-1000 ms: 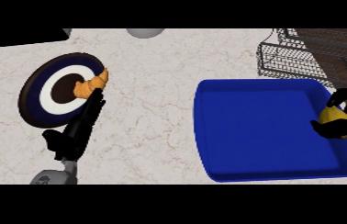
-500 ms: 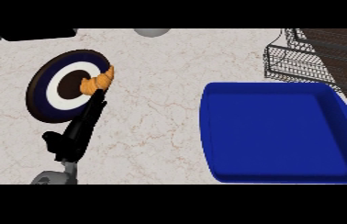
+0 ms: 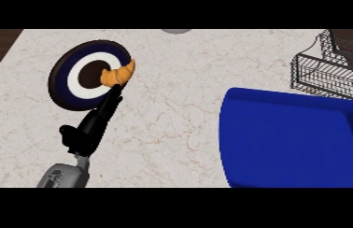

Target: Pick the lemon from the tray and place it in the tiered basket

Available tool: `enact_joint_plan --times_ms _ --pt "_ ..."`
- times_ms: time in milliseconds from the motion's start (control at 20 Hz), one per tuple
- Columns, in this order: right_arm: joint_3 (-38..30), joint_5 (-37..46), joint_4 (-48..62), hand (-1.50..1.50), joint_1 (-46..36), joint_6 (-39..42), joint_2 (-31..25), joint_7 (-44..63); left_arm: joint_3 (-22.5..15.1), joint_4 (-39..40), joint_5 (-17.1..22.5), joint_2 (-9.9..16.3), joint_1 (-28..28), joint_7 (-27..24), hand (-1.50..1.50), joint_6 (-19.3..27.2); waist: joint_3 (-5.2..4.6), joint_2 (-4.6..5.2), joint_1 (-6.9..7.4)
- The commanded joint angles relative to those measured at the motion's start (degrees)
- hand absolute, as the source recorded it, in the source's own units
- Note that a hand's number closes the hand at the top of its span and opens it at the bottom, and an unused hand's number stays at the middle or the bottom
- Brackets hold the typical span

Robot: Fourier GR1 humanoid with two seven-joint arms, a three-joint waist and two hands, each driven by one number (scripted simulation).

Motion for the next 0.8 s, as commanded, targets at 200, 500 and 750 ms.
enact_joint_plan --times_ms 200,500,750 --pt "6.47 3.44 7.36 1.50 -18.97 2.82 -0.24 7.84 -1.04 1.38 -0.72 -1.15 0.78 -1.87 0.00 -1.74 -0.16 0.29 2.40" --pt "12.69 8.00 7.41 1.50 -29.75 1.45 6.97 12.38 -0.37 2.80 -2.11 -1.69 -2.22 -1.16 0.00 -0.71 -0.19 0.19 1.83" --pt "15.07 11.77 13.76 1.50 -36.52 0.66 10.46 12.51 1.16 2.62 -0.72 -0.73 -2.48 -1.12 0.00 -2.41 -0.13 0.45 2.24"
